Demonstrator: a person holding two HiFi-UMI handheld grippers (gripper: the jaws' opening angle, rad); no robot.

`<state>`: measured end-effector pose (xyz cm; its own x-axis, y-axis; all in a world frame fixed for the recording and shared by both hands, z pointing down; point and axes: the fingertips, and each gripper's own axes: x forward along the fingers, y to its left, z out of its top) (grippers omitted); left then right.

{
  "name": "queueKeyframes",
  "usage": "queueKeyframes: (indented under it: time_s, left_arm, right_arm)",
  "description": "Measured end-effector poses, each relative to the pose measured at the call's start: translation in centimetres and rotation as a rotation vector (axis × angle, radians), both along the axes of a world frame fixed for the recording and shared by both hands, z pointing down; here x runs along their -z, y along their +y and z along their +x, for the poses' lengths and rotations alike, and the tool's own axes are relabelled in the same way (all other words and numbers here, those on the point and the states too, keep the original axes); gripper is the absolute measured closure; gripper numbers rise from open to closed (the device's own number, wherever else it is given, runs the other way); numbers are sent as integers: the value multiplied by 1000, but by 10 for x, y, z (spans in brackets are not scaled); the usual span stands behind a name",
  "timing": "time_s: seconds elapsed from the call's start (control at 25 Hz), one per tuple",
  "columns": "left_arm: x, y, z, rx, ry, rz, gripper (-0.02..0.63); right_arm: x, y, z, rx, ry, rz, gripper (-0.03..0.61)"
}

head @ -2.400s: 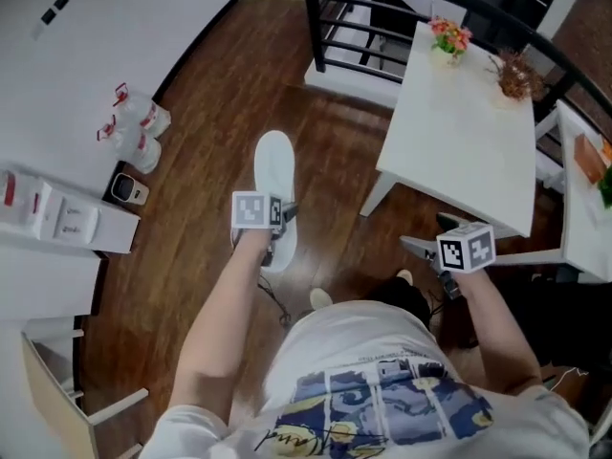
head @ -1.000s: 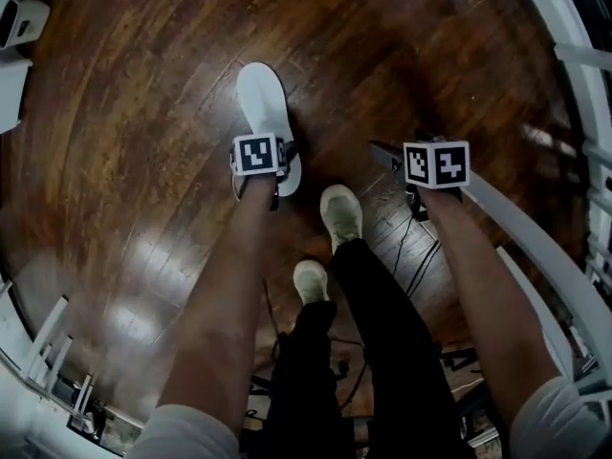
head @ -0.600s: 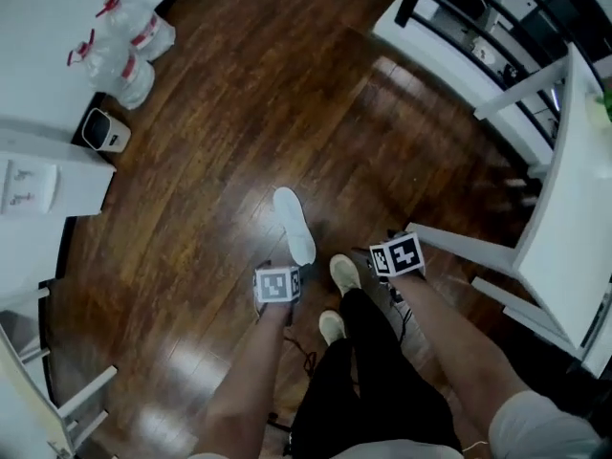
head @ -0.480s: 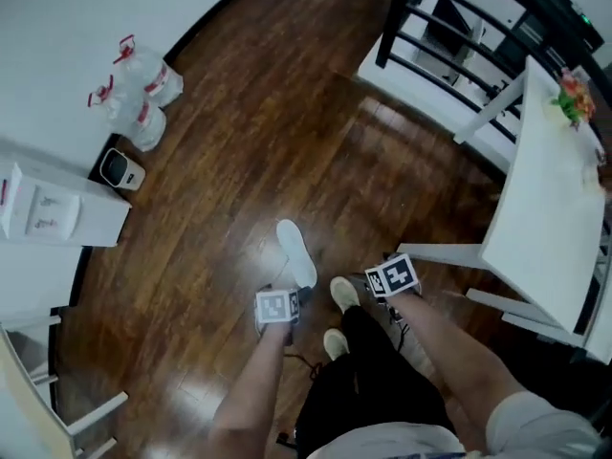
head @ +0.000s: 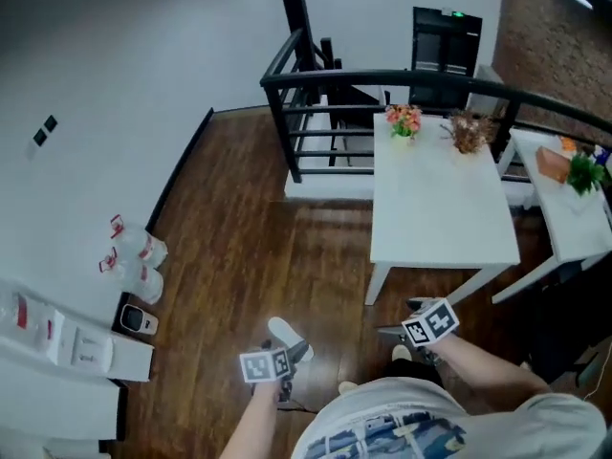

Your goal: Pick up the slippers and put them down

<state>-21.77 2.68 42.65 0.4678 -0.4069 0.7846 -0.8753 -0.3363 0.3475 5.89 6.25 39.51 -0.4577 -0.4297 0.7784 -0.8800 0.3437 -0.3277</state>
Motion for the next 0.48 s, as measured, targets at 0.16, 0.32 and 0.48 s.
queueKeyframes:
  time_s: [0.16, 0.32, 0.48]
  left_arm:
    - [21, 12, 100, -111, 53, 6, 138]
    - [33, 16, 224, -226, 32, 15, 138]
    - [38, 20, 315, -295, 18, 32, 138]
  right_arm:
    - [21, 56, 128, -220, -26, 45, 87]
    - [28, 116, 261, -359, -17, 67, 87]
    - [19, 143, 344, -410, -2, 64, 89]
